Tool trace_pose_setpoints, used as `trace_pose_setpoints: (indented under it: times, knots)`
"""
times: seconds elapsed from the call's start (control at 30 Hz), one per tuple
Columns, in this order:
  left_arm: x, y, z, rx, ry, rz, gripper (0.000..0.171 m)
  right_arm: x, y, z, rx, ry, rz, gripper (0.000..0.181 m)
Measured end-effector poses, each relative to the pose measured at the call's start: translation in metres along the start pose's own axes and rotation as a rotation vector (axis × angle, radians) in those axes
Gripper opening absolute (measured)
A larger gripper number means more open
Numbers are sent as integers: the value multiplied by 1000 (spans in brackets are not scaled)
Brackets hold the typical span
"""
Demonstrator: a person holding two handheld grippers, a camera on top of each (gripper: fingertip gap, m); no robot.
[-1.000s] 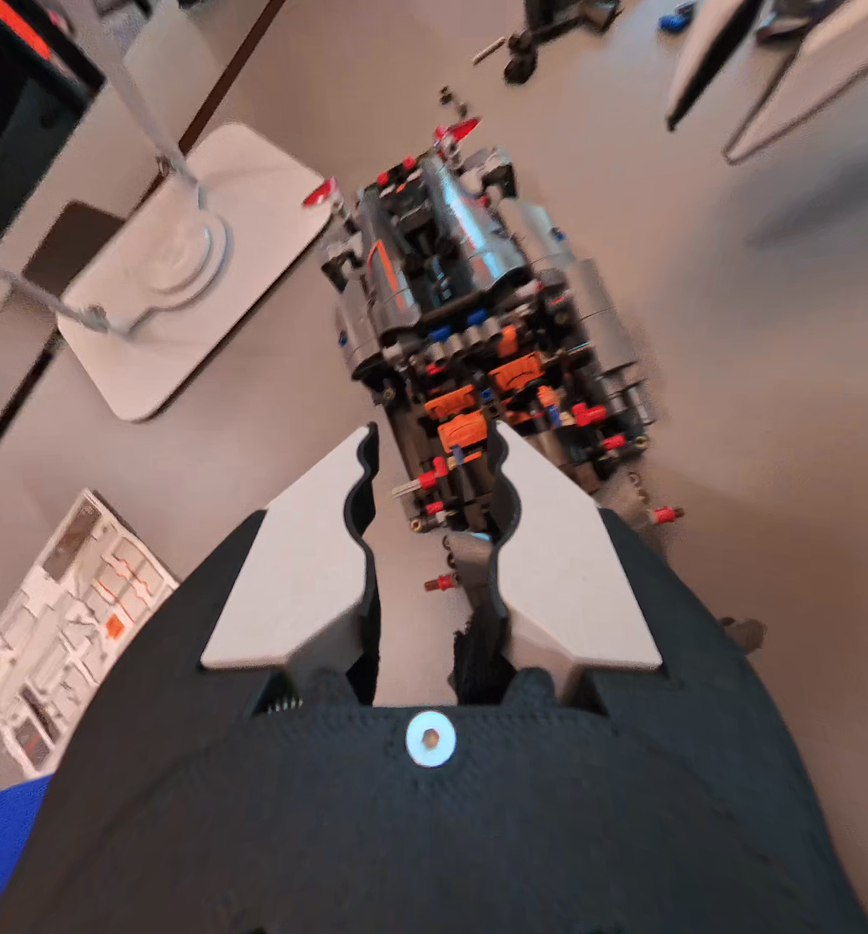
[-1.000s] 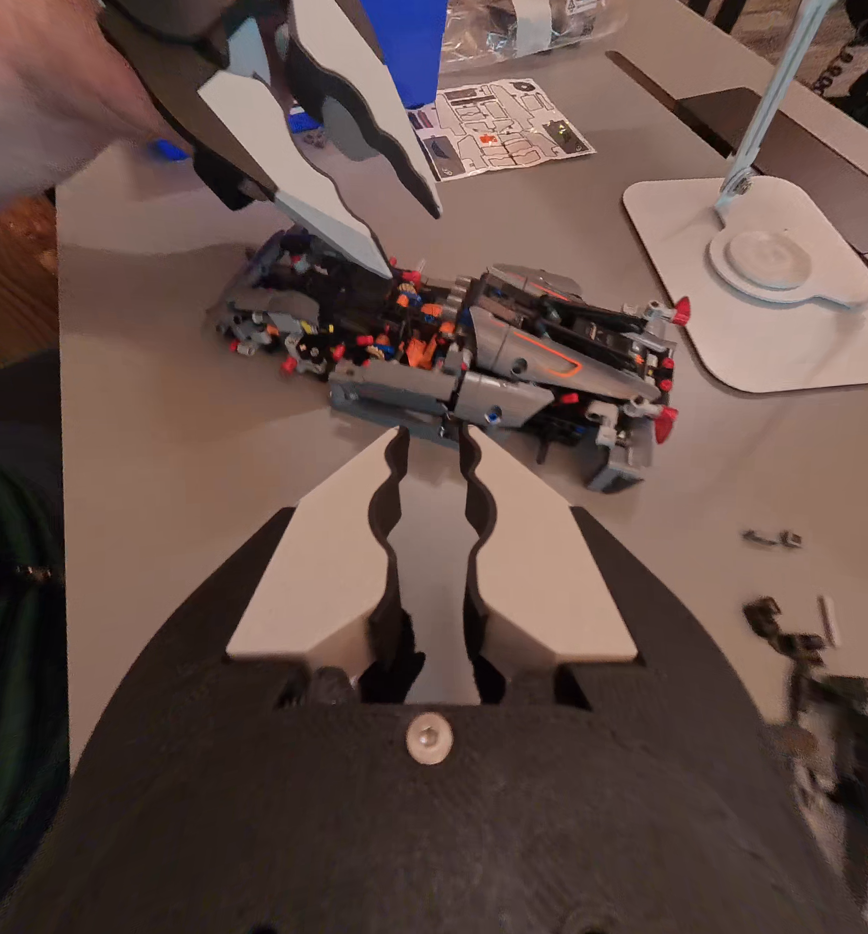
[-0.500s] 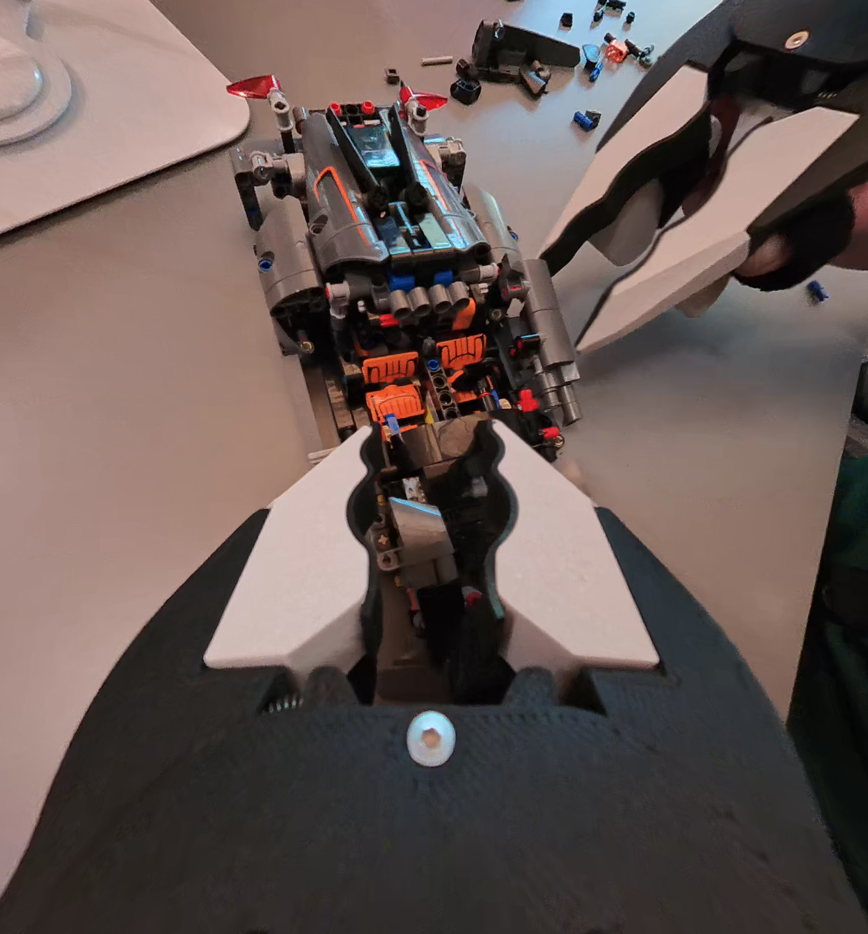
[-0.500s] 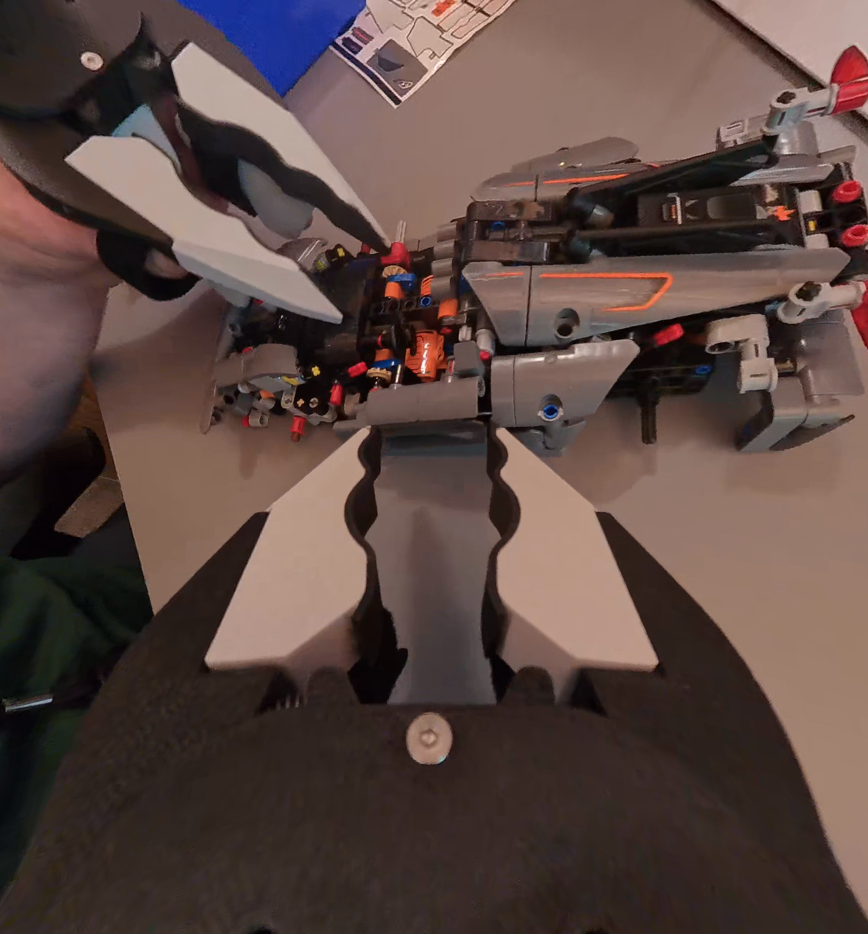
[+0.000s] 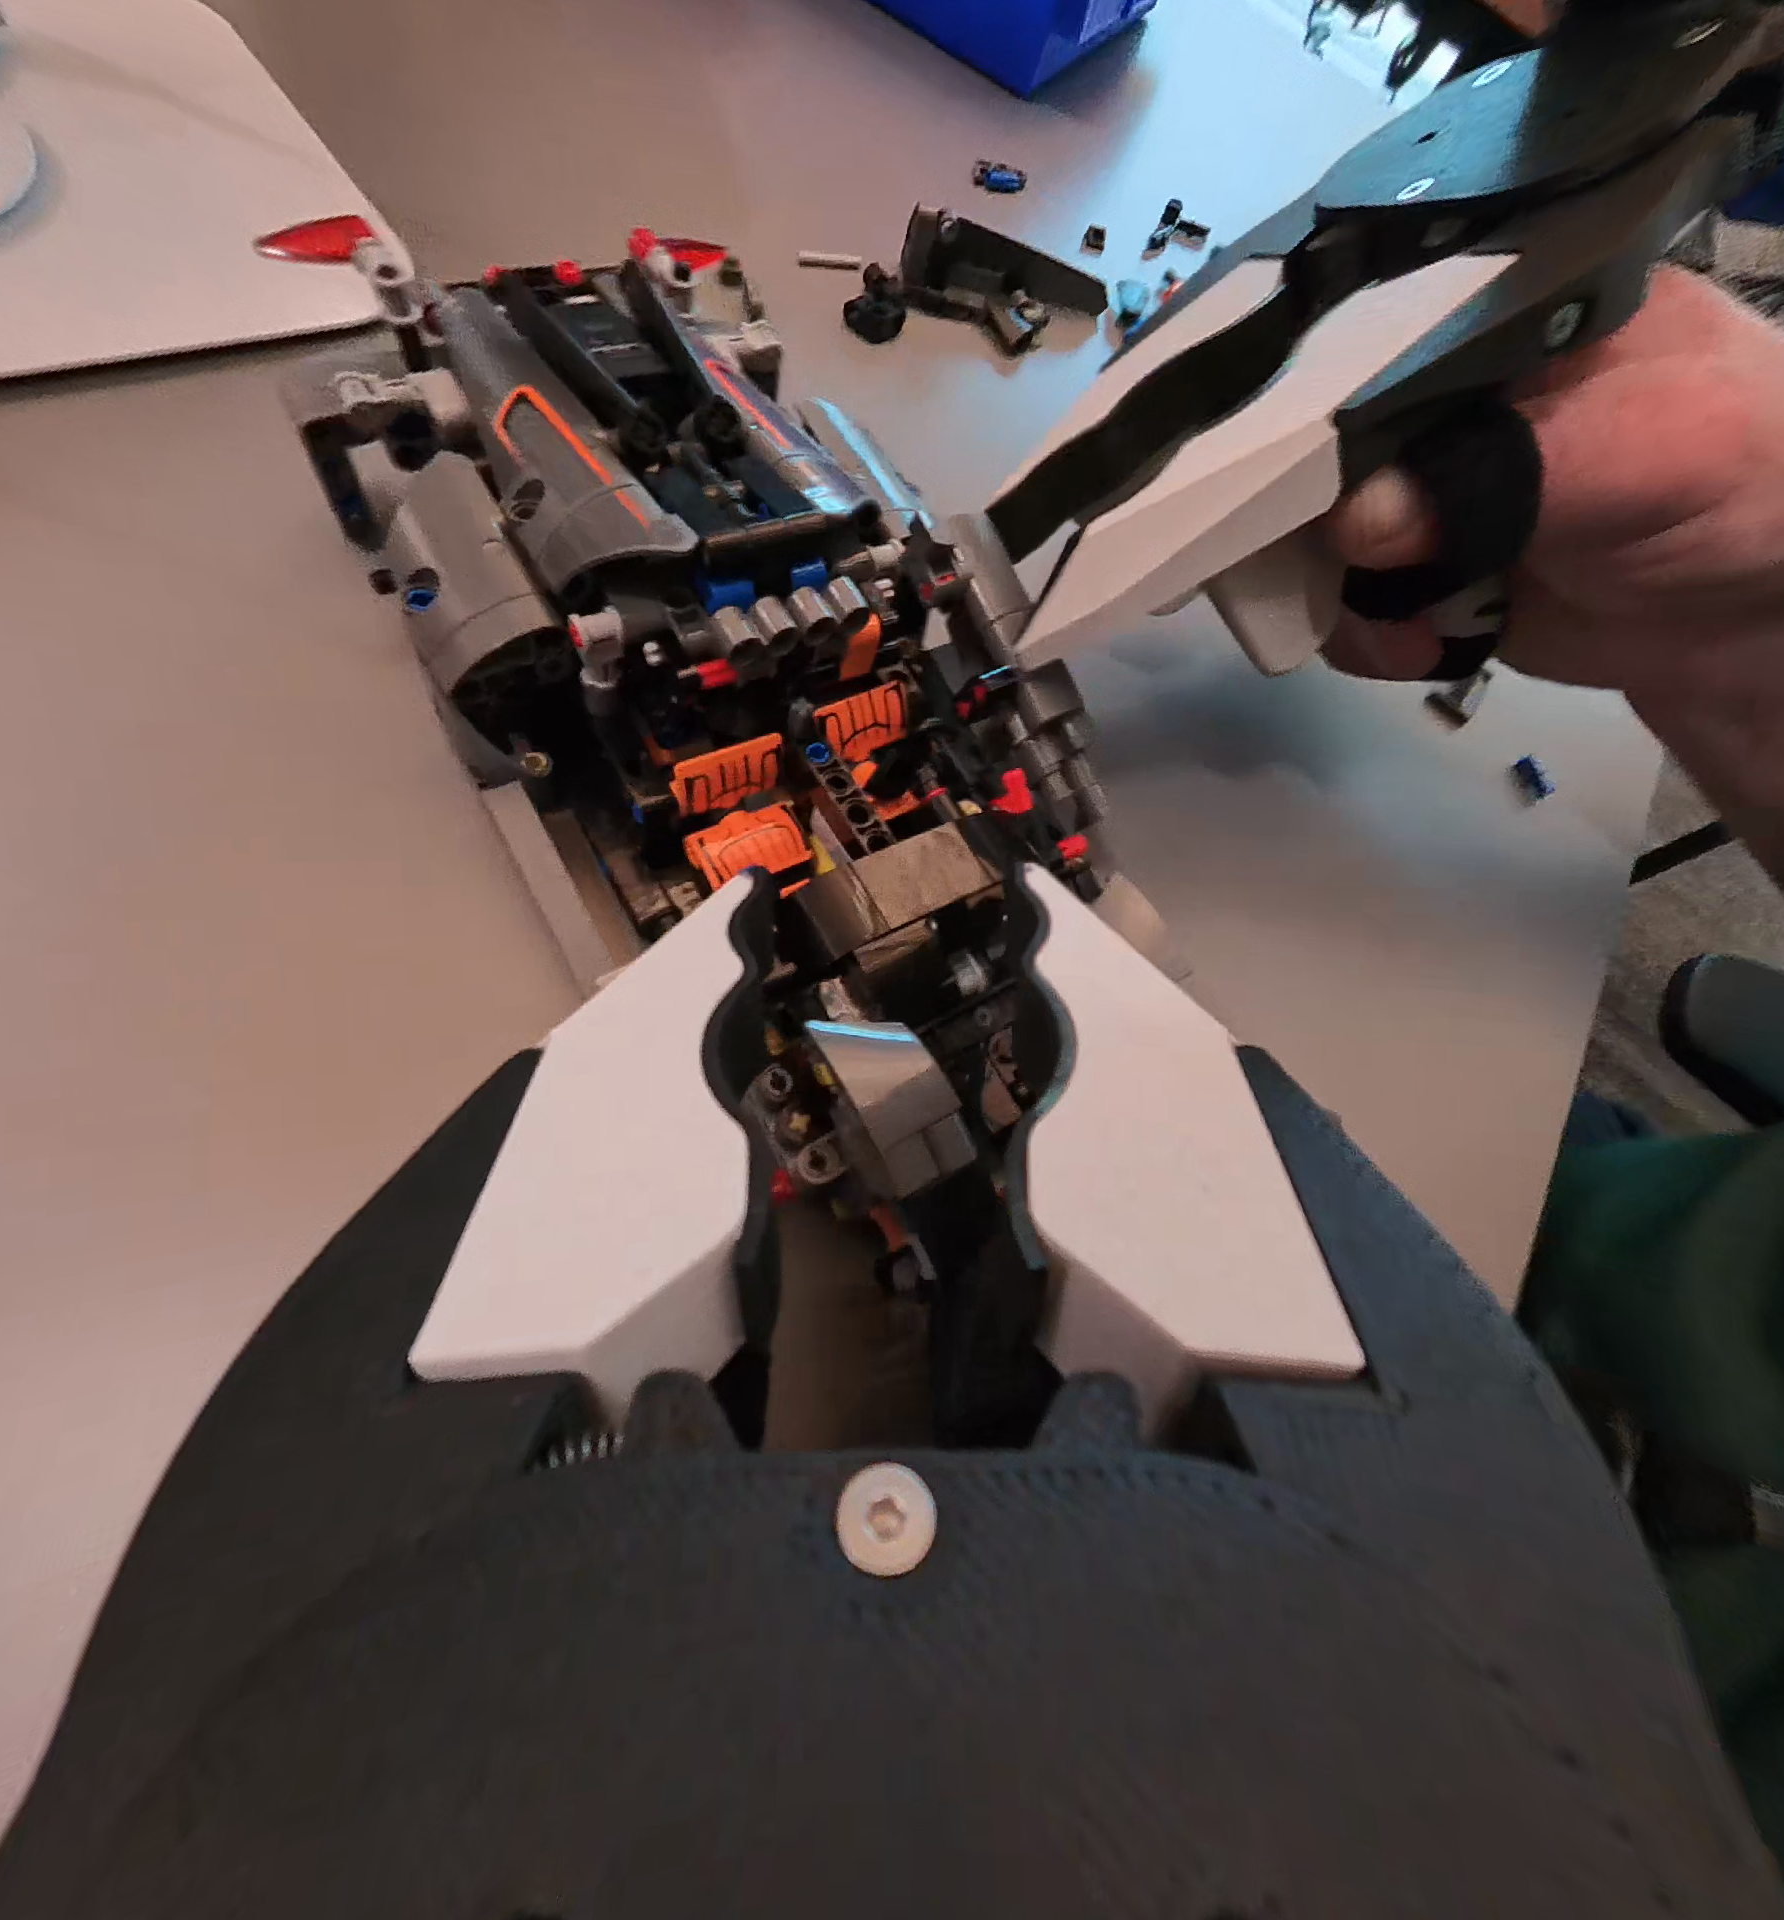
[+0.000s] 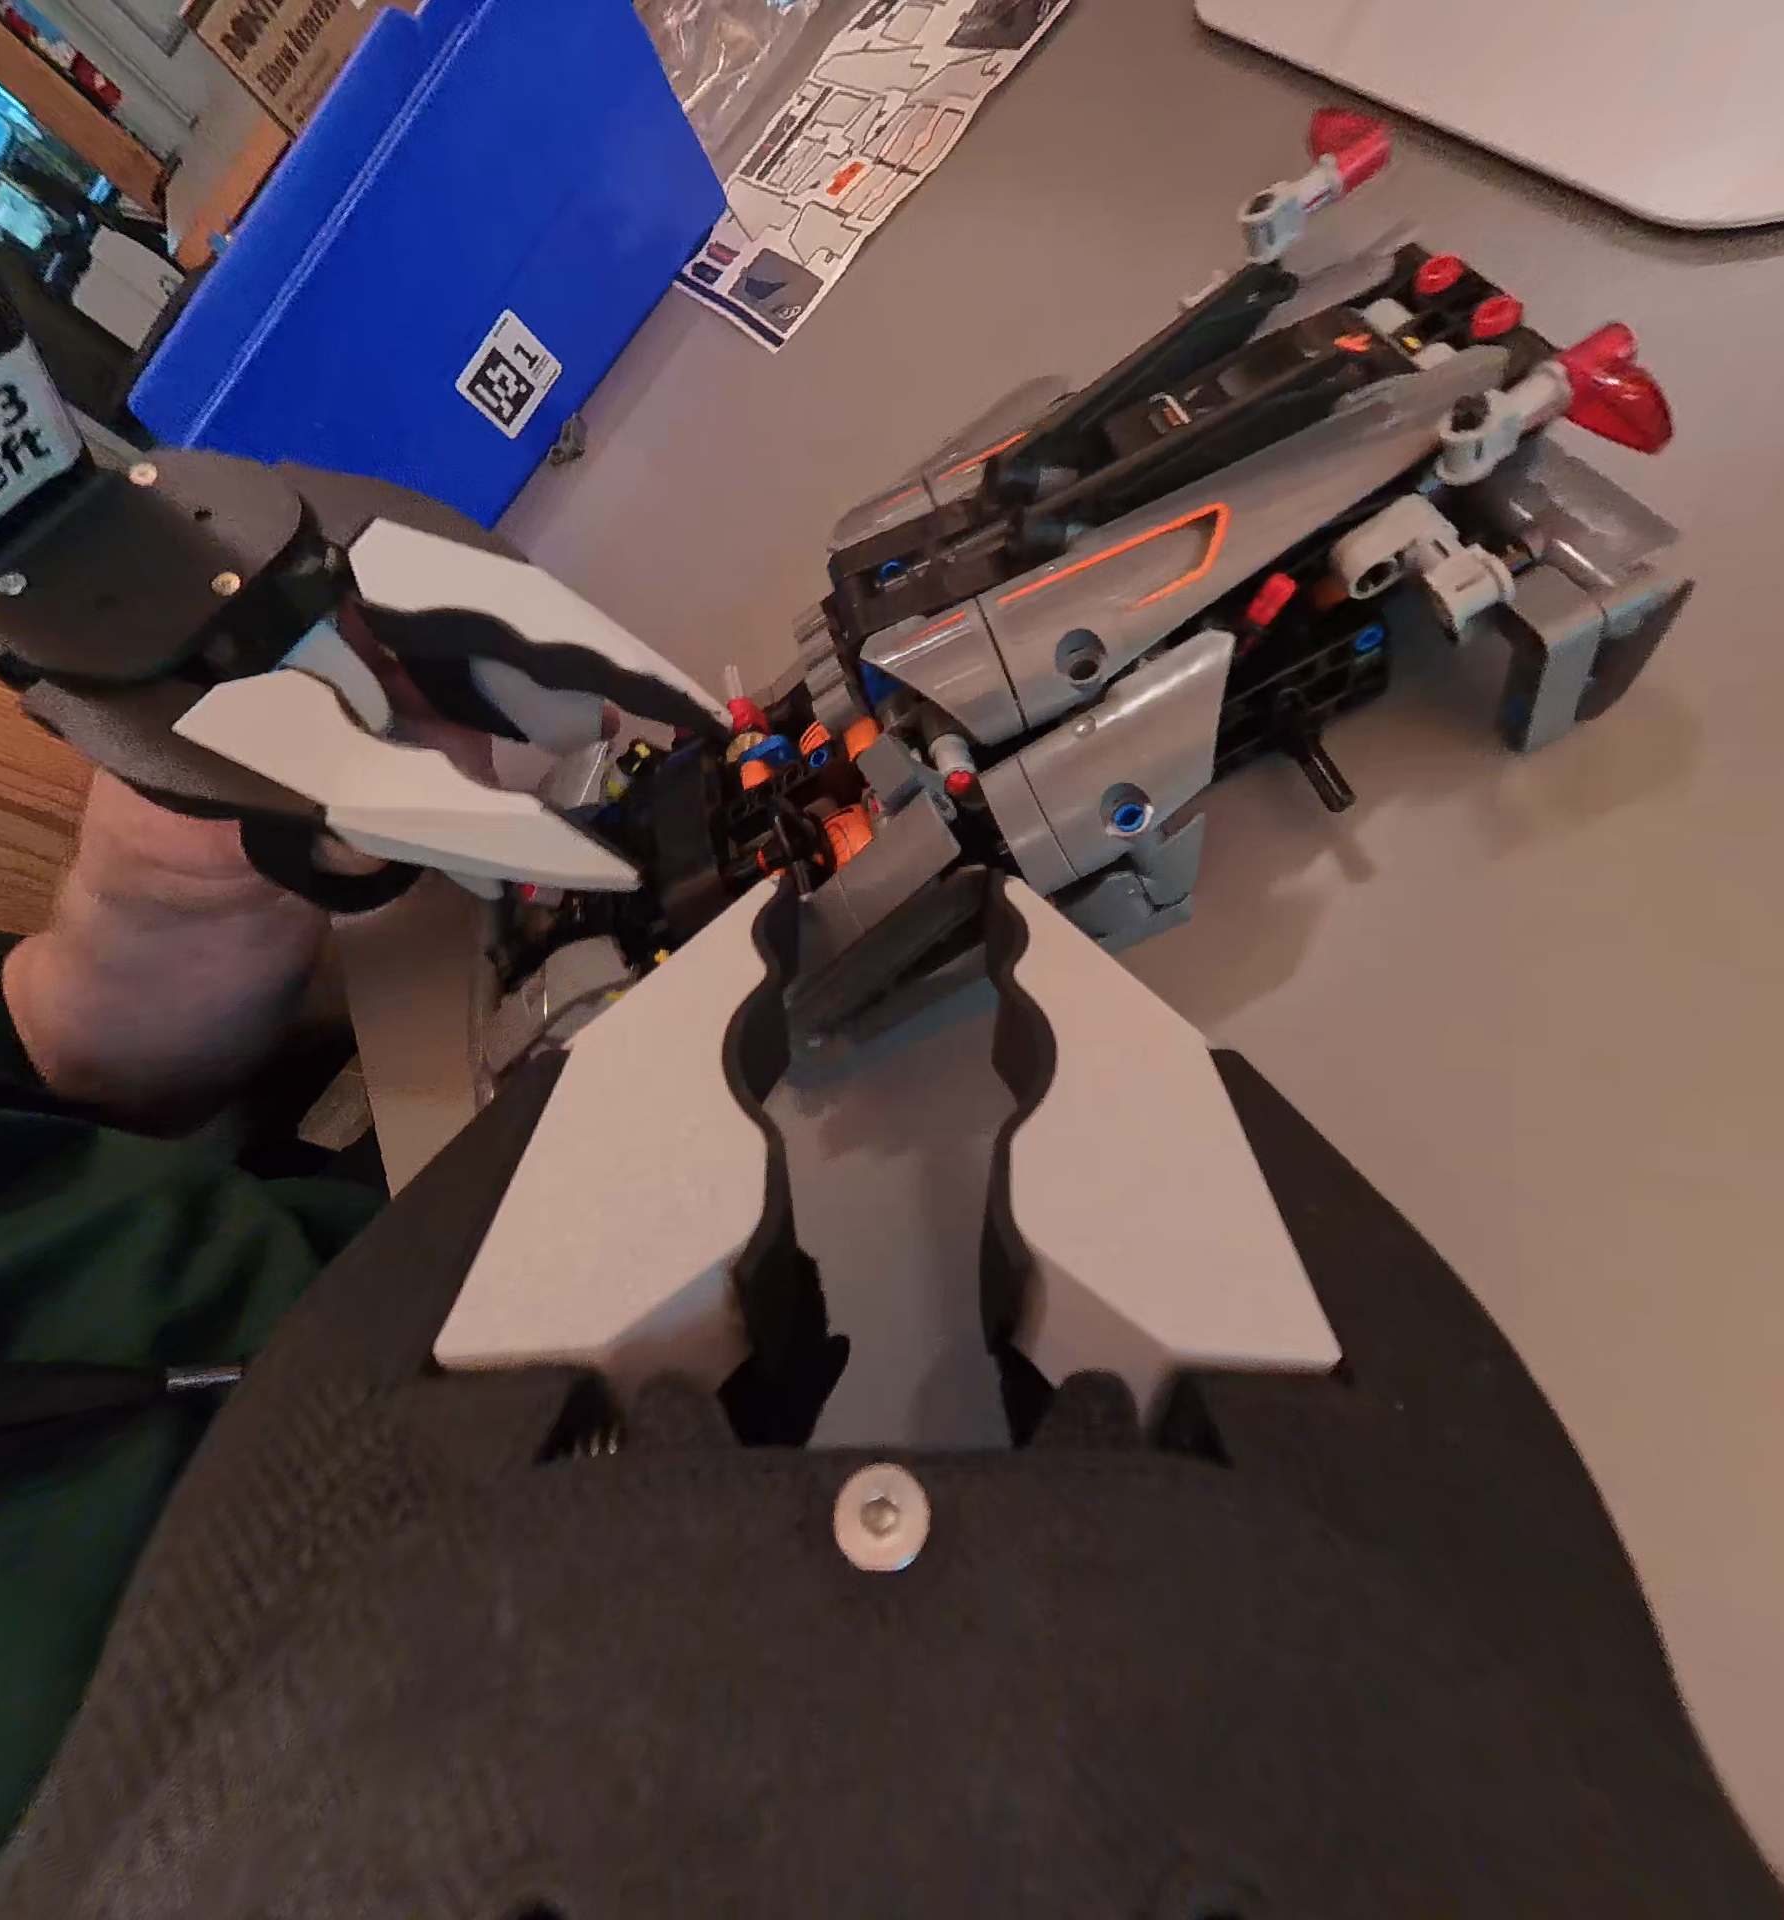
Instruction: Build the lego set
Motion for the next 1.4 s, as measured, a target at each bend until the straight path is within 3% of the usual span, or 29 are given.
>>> trace_pose_setpoints:
  times: [0.17, 0.27, 0.53, 0.8, 0.97, 1.2, 1.4]
  knots:
    - [21, -3, -29, 1, 70, -51, 49, -11, 2, -16, 41, 2, -11, 31]
    - [24, -5, -33, -12, 133, -66, 44, -15, 3, -17, 44, 10, -8, 30]
    - [3, -12, -8, 53, 81, -115, 36, -20, 3, -11, 12, 34, -37, 27]
    - [10, -6, 1, 70, 51, -73, 36, -34, 9, 0, 8, 46, -90, 24]
    - [11, -6, 5, 61, 35, -63, 36, -42, 16, 10, -91, 50, -104, 24]
    - [13, -18, 7, 110, 38, -45, 39, -53, 19, 21, -232, 2, -88, 32]
    - [20, -25, 9, 153, 54, -31, 38, -58, 9, 22, -237, 10, -178, 38]
Point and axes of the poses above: each gripper's, where its closed fingertips meet, x out along the fingers, y out of its underside, z = x × y across the jaws, the point moved 9 cm from there along -x, back along the fingers, and after that the axes turned 1 degree about -z, right-handed, at the moved point
